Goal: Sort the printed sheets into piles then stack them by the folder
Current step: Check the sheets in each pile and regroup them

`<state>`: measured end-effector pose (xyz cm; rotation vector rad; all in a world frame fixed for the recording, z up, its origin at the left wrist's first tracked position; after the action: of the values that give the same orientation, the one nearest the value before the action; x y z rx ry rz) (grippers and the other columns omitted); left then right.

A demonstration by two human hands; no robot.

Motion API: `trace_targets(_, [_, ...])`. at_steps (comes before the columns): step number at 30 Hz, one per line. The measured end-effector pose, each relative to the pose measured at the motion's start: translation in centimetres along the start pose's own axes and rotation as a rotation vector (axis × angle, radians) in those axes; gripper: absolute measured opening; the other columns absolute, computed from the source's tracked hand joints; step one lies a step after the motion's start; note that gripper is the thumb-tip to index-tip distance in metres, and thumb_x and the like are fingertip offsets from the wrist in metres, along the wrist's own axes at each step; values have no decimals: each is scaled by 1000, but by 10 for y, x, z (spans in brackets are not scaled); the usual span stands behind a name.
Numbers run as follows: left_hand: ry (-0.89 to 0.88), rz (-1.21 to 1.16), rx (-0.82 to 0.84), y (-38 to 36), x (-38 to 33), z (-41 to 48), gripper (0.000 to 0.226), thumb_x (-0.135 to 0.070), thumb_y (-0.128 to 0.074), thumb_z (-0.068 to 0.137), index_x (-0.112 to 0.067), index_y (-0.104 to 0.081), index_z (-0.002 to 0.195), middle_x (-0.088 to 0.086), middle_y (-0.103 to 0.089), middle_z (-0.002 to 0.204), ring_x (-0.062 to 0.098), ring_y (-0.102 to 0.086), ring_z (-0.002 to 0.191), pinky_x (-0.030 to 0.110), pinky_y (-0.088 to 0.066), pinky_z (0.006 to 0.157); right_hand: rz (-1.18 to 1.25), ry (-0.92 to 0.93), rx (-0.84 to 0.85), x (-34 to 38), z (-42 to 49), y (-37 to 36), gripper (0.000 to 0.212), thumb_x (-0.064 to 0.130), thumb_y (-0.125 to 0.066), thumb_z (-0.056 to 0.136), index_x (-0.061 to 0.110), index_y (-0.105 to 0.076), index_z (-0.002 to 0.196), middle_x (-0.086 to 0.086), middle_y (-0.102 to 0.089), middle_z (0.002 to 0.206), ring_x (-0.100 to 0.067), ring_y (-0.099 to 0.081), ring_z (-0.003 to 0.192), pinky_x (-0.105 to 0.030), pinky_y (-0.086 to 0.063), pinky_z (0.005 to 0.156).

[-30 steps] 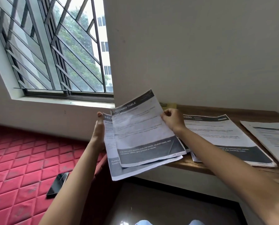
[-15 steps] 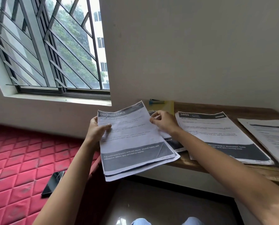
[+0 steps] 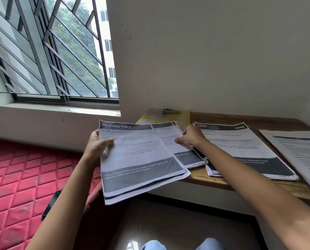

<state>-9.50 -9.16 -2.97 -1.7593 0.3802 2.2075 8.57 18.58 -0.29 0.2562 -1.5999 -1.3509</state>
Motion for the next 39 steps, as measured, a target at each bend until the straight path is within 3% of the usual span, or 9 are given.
trace_targets(3, [-4, -28, 14, -2, -2, -3, 37, 21, -55, 82, 0, -47, 111, 10, -60, 88, 1, -65, 56, 13, -52, 55, 46, -36, -53, -1, 3, -1, 33, 31, -79, 71, 7, -66, 90, -8, -67, 94, -24, -64, 84, -33, -52, 67])
trace_targets(8, [-17, -105, 49, -1, -8, -8, 36, 1, -64, 58, -10, -54, 91, 6, -66, 82, 4, -67, 59, 16, -54, 57, 76, -78, -174, 1, -2, 5, 20, 24, -76, 76, 17, -59, 68, -4, -67, 89, -23, -63, 84, -29, -43, 65])
trace_targets(11, [-18, -95, 37, -2, -8, -8, 34, 16, -67, 71, -10, -53, 89, -2, -70, 71, 4, -66, 57, 15, -53, 55, 89, -60, -212, 1, -1, 8, 27, 24, -74, 79, 21, -52, 63, -1, -64, 85, -22, -62, 83, -30, -44, 66])
trace_targets(13, [-15, -74, 21, -1, -7, -8, 33, 22, -55, 82, -11, -53, 89, -1, -68, 74, 3, -66, 57, 15, -53, 55, 107, -40, -237, 0, -1, 11, 24, 25, -73, 81, 20, -55, 66, -1, -65, 86, -22, -62, 83, -32, -48, 69])
trace_targets(21, [0, -36, 9, -1, -7, -6, 31, 19, -56, 83, -11, -52, 90, 8, -61, 87, 2, -66, 56, 14, -53, 55, 223, 61, -325, 1, 5, 31, 12, 19, -66, 87, 7, -65, 91, -6, -66, 93, -18, -58, 82, -32, -48, 73])
trace_targets(28, [9, -105, -55, -11, -13, -5, 21, 13, -55, 86, -7, -56, 91, 5, -67, 81, 3, -65, 56, 15, -52, 51, 571, 2, -134, -4, 7, 32, 17, 11, -62, 90, 0, -63, 103, -16, -66, 107, -28, -64, 94, -40, -53, 86])
trace_targets(32, [20, -181, -79, -19, -12, 1, 26, 5, -59, 89, -3, -52, 113, 12, -64, 102, 15, -63, 75, 22, -55, 61, 795, -13, 40, -4, 2, 25, 6, 7, -57, 93, 5, -60, 97, -21, -63, 112, -26, -63, 85, -39, -54, 77])
trace_targets(36, [-2, -193, -99, -35, -13, 2, 20, 7, -57, 89, -8, -53, 101, 8, -63, 94, 7, -65, 66, 17, -53, 58, 929, -9, 159, 0, -4, 18, 12, 3, -50, 96, 9, -59, 92, -11, -64, 94, -19, -61, 74, -28, -56, 59])
trace_targets(39, [1, -197, -124, -42, -7, 7, 26, 7, -58, 88, -3, -51, 111, 15, -62, 104, 12, -63, 74, 23, -55, 67, 955, -18, 207, 4, -6, 10, 18, 3, -45, 97, 12, -59, 91, -8, -64, 90, -19, -62, 74, -32, -55, 62])
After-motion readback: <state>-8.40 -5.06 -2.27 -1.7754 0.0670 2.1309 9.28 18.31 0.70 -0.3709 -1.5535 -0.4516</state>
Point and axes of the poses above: each hand's wrist, its own z-axis towards the middle knuckle, its own y-axis out of the back of the hand, x = y × z, the point moved 4 cm from there along z, towards the middle knuckle
